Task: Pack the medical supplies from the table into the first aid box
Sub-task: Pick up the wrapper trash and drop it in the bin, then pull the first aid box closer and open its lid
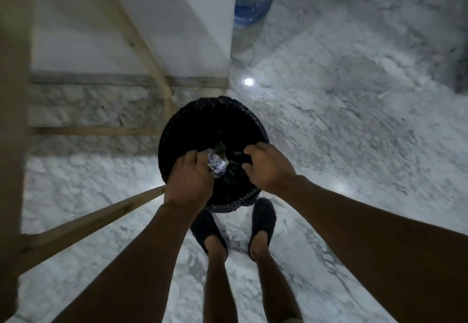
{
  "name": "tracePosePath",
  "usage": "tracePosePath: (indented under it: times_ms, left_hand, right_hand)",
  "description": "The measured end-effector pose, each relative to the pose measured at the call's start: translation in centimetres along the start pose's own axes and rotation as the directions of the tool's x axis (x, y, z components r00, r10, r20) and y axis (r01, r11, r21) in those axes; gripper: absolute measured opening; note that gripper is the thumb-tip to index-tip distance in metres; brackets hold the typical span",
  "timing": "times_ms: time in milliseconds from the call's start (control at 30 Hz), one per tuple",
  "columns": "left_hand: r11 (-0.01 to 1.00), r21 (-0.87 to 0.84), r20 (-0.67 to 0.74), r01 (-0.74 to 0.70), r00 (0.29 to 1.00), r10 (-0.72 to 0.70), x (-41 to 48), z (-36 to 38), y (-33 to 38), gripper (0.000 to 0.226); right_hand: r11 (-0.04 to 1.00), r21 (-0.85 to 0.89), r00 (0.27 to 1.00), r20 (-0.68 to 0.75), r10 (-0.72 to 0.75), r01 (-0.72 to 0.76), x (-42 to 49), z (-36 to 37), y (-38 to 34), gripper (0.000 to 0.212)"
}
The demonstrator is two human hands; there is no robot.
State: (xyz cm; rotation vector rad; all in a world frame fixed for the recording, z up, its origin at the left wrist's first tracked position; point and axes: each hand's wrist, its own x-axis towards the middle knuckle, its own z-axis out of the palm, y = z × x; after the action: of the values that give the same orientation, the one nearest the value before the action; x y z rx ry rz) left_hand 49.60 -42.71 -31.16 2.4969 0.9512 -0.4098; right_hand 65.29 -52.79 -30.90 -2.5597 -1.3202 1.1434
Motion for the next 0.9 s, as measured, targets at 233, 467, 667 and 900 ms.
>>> tracePosePath:
  times_ms: [233, 467, 667, 900]
  left_hand:
    - [0.994, 0.088, -0.244, -0.072, 0.965, 0.092, -5.2, -17.6, 6.2, 0.041]
    - [0.976, 0.212, -0.520, -0.049, 0.840, 0.155, -11.7, -32.8, 9.4, 0.044]
    - [0.990, 0.126, -0.659, 0.070, 0.752, 0.031, -19.6, -38.3, 9.4, 0.043]
    - [0.965, 0.003, -0.666, 0.263, 0.720, -0.195, -29.7, -36.1, 5.6, 0.041]
  right_hand:
    - [0.997, -0.063, 0.951, -0.302, -0.070, 0.054, -9.7, -14.2, -8.0, 0.044]
    - [0.992, -0.091, 0.779, -0.614, -0.125, 0.087, -19.8, -25.2, -14.6, 0.038]
    - [0.965, -0.162, 0.702, -0.663, -0.262, 0.207, -24.6, -28.7, -18.8, 0.040]
    - [0.915, -0.220, 0.733, -0.548, -0.404, 0.339, -28.7, -26.1, -24.4, 0.041]
